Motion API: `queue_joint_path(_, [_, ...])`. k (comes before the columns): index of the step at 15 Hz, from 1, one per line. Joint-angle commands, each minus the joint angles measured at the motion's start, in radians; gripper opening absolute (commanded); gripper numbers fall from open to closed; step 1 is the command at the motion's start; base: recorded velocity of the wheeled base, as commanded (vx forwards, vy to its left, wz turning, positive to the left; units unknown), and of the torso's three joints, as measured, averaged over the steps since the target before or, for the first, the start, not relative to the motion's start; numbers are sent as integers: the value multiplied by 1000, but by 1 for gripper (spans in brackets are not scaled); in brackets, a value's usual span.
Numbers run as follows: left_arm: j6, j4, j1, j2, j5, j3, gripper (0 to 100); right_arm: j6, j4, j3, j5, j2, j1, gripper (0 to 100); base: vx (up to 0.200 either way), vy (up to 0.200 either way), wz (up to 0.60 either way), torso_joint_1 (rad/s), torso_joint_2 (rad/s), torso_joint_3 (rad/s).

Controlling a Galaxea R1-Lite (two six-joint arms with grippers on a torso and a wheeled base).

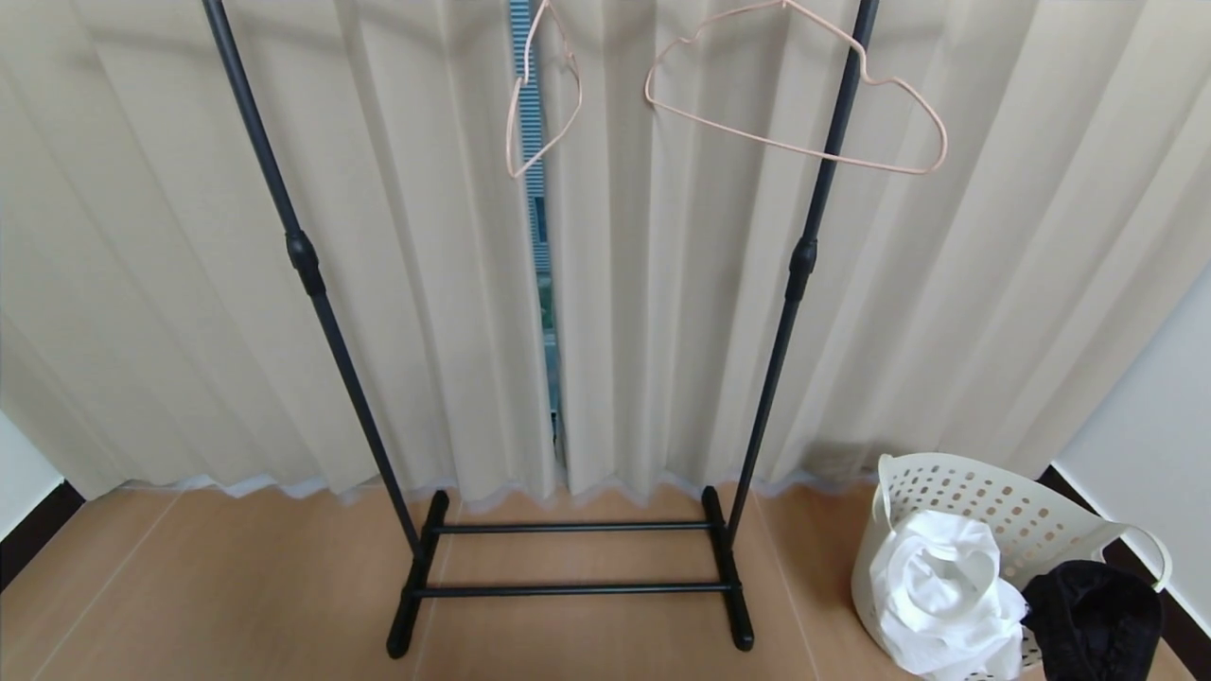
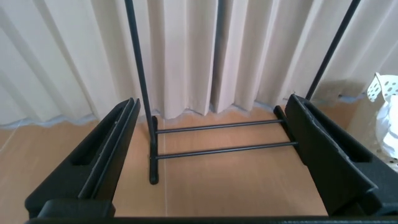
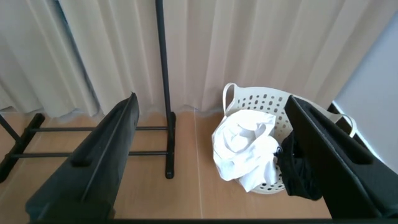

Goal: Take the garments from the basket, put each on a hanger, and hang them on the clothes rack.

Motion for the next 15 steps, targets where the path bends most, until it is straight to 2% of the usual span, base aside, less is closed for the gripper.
queue_joint_path(1, [0,0,0,1,0,0,100,0,0,0,0,1,0,100,0,0,-600,-2,27,22])
queue_joint_path(4, [0,0,0,1,0,0,100,0,0,0,0,1,1,100,0,0,-600,2,12,6])
queue_joint_path(5, [0,2,0,1,0,0,100,1,0,0,0,1,1,100,0,0,0,0,0,0])
queue_joint_path(15, [0,2,2,1,0,0,100,1,0,1,0,1,0,100,0,-200,0,0,2,4])
